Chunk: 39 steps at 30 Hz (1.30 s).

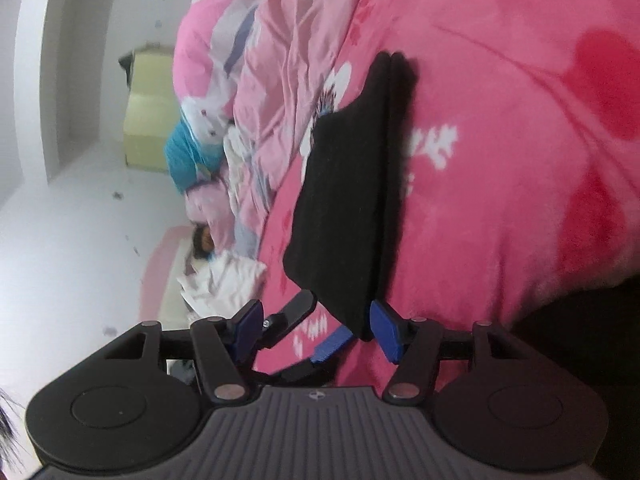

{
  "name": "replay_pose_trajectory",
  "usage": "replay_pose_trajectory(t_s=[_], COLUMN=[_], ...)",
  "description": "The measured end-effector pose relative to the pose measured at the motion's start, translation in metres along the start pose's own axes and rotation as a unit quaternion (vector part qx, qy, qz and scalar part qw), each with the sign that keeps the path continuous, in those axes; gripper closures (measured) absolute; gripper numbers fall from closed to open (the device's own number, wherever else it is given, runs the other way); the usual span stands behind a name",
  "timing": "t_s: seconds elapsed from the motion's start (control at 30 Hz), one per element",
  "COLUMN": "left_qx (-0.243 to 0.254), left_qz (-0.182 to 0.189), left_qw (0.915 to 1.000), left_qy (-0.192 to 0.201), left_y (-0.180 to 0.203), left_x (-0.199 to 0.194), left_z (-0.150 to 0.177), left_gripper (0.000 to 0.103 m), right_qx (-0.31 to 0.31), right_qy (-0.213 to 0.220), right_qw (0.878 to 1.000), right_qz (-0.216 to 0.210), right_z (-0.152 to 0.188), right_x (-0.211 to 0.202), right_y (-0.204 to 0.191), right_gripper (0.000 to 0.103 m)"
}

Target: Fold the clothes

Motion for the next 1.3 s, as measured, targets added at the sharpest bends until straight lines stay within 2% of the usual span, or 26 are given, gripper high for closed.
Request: replay_pose_trajectory(t_s=[0.17, 0.43, 0.53, 0.6, 0.7, 0.8, 1.03, 1.3], left_qx=[-0.008, 0.029, 0.039, 0.044, 0.037, 0.031, -0.015, -0.021], left_qz=[0.012, -0.007, -0.019, -0.044, -0.055, -0.042, 0.002, 0.012], left_qw=[0.9996, 0.9969, 0.9964, 0.9956, 0.9958, 0.9969, 0.9981, 0.9983], left_qy=[0.026, 0.073, 0.073, 0.071, 0.062, 0.059, 0.059, 0.054], left_y=[0.001, 0.018, 0.021, 0.017, 0.013, 0.019, 0.028, 0.031], left_x=[0.004, 0.013, 0.017, 0.018, 0.014, 0.005, -0.005, -0.002], left_z=[0.007, 0.018, 0.019, 0.017, 0.012, 0.003, -0.023, -0.028], left_gripper=[0.044, 0.046, 0.059, 0.087, 0.097, 0.098, 0.098, 0.098], right_qx=[0.012, 0.021, 0.018, 0.009, -0.006, -0.019, 0.042, 0.08], right_qy=[0.029, 0.077, 0.095, 0.108, 0.126, 0.13, 0.093, 0.056], right_qw=[0.999, 0.995, 0.994, 0.993, 0.992, 0.991, 0.994, 0.992], right_qz=[-0.028, -0.057, -0.059, -0.047, -0.027, -0.006, 0.048, 0.074], right_z=[-0.001, -0.015, -0.024, -0.032, -0.045, -0.062, -0.104, -0.135], right_x=[-0.015, -0.032, -0.035, -0.036, -0.036, -0.031, 0.017, 0.064], right_y=[0.004, 0.005, 0.005, 0.003, 0.0, -0.007, 0.006, 0.015], right_gripper=[0.041, 0.043, 0.044, 0.046, 0.046, 0.046, 0.046, 0.049])
Point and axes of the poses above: each gripper's, at about its wrist camera, not at the fingertips, and x roughly the way its jaws point, y to its right, z to its underside, the point moved 6 cm from there along x, roughly the way its jaws point, and after that the axes turned 7 degrees about x, right-handed, at the moved point
